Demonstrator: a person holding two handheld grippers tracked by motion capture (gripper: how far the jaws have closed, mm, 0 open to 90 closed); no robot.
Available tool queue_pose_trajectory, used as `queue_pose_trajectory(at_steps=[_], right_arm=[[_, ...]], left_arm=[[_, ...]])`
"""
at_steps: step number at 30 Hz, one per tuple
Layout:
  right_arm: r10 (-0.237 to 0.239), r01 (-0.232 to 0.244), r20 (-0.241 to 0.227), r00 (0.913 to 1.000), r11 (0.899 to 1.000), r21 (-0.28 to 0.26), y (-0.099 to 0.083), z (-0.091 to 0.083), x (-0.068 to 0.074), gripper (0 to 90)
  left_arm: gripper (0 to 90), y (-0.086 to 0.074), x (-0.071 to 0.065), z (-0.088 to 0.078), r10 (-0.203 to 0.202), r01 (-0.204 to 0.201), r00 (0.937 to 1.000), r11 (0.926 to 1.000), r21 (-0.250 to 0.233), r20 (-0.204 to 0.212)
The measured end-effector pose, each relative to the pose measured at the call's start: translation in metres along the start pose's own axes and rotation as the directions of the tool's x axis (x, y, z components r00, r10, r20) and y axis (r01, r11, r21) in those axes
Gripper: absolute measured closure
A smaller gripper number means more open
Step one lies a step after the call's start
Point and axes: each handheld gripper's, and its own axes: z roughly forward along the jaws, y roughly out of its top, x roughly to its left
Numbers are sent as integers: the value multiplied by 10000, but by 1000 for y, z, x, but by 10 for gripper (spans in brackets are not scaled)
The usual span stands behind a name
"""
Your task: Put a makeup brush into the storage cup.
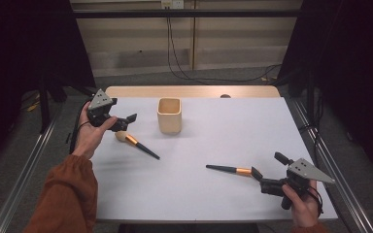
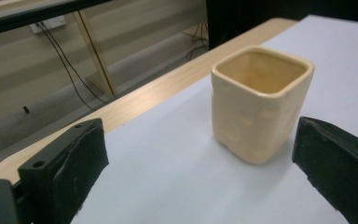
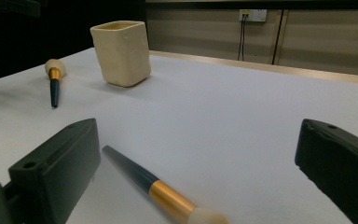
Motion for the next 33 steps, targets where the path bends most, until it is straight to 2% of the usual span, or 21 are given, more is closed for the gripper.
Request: queue_pose_trajectory(at_steps=[5,7,10,11,13,15,16,17,21,24,28,29,30,31,32,33], right_arm=[[-7,7,-34,10000,10000,13,0,1,1,0],[-52,53,-40,10000,10000,15,0,1,1,0],[-58,58,-33,10000,10000,24,0,1,1,0],[-63,63,-31,10000,10000,18,0,1,1,0],[-58,58,-30,10000,10000,24,0,1,1,0],[-65,65,-36,10000,10000,31,0,1,1,0],[-73,73,-42,10000,10000,29,0,1,1,0],[-65,65,-29,10000,10000,35,0,1,1,0],[-77,77,-40,10000,10000,61,0,1,1,0],[-72,73,-61,10000,9999,87,0,1,1,0],[-70,70,-70,10000,9999,92,0,1,1,0],[-68,69,-74,9999,9999,101,0,1,1,0],[-62,63,-77,10000,9999,105,0,1,1,0],[-54,55,-71,10000,9999,102,0,1,1,0],[-54,54,-81,10000,9999,106,0,1,1,0],[-54,54,-81,10000,9999,106,0,1,1,0]], left_arm=[[30,3,0,4,265,-289,9990,9971,702,355],[30,4,-1,5,524,-564,9978,9927,1064,405],[33,5,-1,7,625,-702,9964,9871,1441,573],[29,5,-2,8,684,-790,9953,9826,1683,682],[32,4,-2,9,698,-822,9948,9803,1797,739],[33,3,-3,11,929,-1112,9916,9677,2263,900],[33,3,-4,11,990,-1195,9904,9642,2366,969],[34,3,-4,12,1230,-1474,9864,9551,2569,1087],[46,4,-5,15,1508,-1926,9770,9276,3201,1510],[50,5,-6,17,1783,-2235,9711,9126,3422,1587],[55,5,-8,21,2067,-2716,9573,8822,3846,2019],[55,5,-8,22,2083,-2795,9542,8765,3919,2146],[56,4,-9,22,1977,-2754,9539,8753,3974,2257],[83,5,-8,22,1748,-2680,9524,8705,4128,2496],[143,6,-8,22,1759,-2682,9528,8699,4139,2476],[143,7,-8,22,1900,-2773,9521,8667,4148,2396]])
